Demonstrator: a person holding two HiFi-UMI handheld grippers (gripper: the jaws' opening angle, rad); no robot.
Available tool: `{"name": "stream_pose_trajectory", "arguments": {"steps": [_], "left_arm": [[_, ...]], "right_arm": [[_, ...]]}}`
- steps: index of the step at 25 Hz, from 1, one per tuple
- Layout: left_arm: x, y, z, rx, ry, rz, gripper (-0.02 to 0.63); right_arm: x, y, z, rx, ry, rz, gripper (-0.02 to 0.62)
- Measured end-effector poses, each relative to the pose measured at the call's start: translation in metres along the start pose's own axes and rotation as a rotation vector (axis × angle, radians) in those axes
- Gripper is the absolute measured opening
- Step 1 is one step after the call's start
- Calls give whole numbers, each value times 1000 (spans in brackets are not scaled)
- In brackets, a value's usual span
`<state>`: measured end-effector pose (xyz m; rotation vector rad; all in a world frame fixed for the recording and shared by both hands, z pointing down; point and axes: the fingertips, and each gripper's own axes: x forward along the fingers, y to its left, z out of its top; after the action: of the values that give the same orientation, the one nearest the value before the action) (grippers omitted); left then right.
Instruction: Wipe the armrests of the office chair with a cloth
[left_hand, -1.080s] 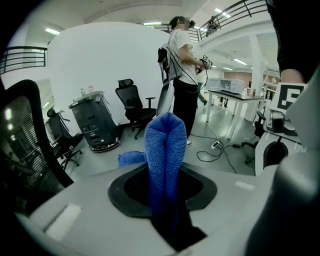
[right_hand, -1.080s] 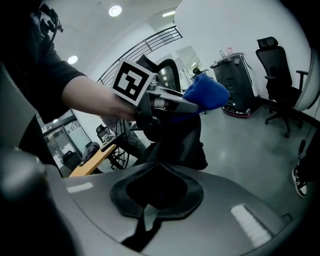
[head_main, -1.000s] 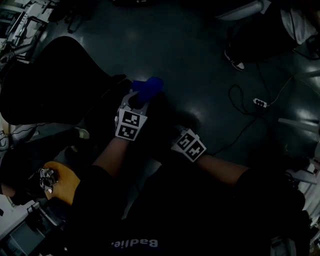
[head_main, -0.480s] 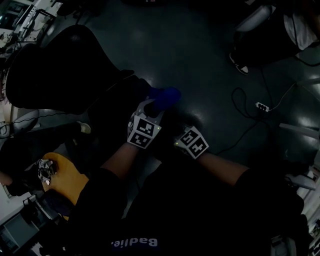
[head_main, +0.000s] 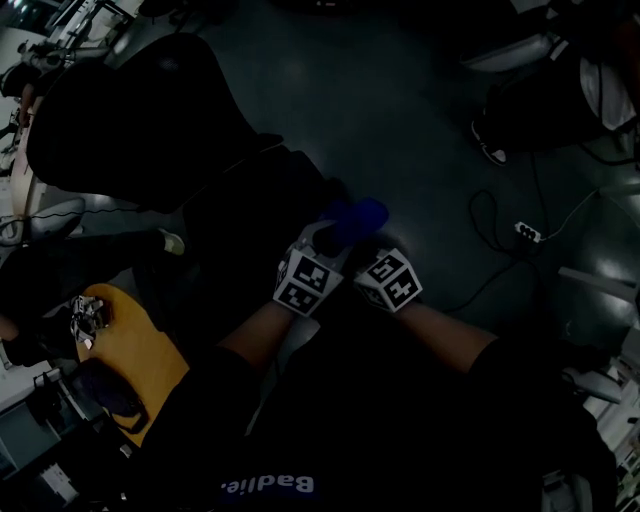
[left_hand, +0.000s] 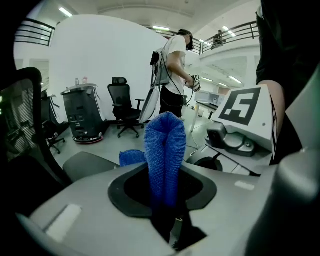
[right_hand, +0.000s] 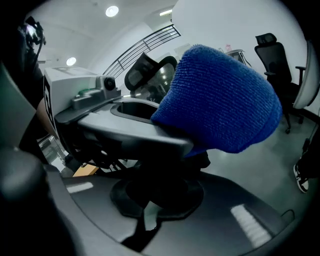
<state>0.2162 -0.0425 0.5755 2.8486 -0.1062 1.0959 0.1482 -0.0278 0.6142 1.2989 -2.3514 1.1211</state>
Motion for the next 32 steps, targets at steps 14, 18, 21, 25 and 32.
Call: {"name": "stream_pose_trajectory", "arguments": {"steps": [14, 18, 21, 25, 32], "left_arm": [[-61, 8, 9, -234, -139, 193, 129], [-97, 14, 8, -305, -198, 280, 129], [-124, 17, 2, -351, -236, 352, 129], [-160, 24, -11, -406, -272, 441, 129], [-224, 40, -46, -472, -339, 557, 129]], "right_arm": [[-11, 34, 14, -79, 30, 153, 5], [-7, 57, 29, -105, 30, 231, 5], [-1, 80, 39, -150, 37, 294, 5], [12, 107, 43, -187, 56, 356, 5], [42, 150, 52, -247, 79, 390, 5]]}}
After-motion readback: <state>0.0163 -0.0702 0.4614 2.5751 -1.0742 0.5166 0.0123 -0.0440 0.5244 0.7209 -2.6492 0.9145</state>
